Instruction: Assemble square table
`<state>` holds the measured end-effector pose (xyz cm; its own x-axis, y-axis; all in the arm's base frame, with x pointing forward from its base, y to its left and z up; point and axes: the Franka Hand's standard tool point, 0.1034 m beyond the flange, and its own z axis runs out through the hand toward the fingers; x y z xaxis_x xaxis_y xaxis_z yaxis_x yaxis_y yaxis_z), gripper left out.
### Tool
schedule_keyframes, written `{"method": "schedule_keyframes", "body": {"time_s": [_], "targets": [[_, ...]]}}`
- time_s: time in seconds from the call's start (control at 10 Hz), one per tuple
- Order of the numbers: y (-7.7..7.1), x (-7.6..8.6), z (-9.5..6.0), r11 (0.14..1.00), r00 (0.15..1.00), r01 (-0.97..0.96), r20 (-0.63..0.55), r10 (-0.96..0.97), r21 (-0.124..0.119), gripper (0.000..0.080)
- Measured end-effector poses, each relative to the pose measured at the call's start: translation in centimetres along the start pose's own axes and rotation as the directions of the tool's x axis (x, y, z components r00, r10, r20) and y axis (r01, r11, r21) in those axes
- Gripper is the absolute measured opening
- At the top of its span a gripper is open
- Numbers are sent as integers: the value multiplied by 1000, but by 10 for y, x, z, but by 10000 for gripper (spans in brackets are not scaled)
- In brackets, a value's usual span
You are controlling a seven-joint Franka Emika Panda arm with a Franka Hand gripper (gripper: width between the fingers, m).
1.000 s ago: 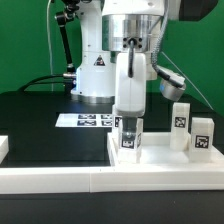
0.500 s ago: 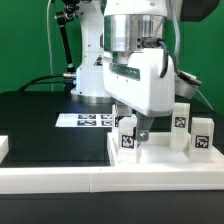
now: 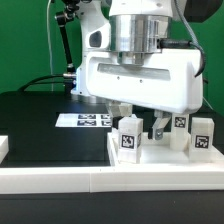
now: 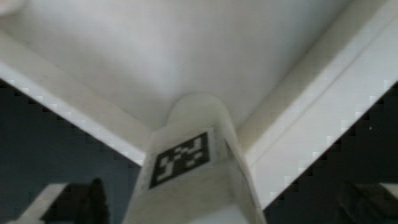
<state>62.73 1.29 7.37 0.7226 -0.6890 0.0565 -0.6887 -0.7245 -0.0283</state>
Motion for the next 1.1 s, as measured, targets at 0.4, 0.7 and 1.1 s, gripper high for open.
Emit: {"method": "schedule_keyframes", "body": {"time_s": [0.4,0.7,1.1], "targets": [[0,0,0,978,978,207,-1,-207,-3,649],[1,1,0,912,912,410,-1,-410,-7,649],[3,3,0,905,905,426,-1,-426,-7,398]]}}
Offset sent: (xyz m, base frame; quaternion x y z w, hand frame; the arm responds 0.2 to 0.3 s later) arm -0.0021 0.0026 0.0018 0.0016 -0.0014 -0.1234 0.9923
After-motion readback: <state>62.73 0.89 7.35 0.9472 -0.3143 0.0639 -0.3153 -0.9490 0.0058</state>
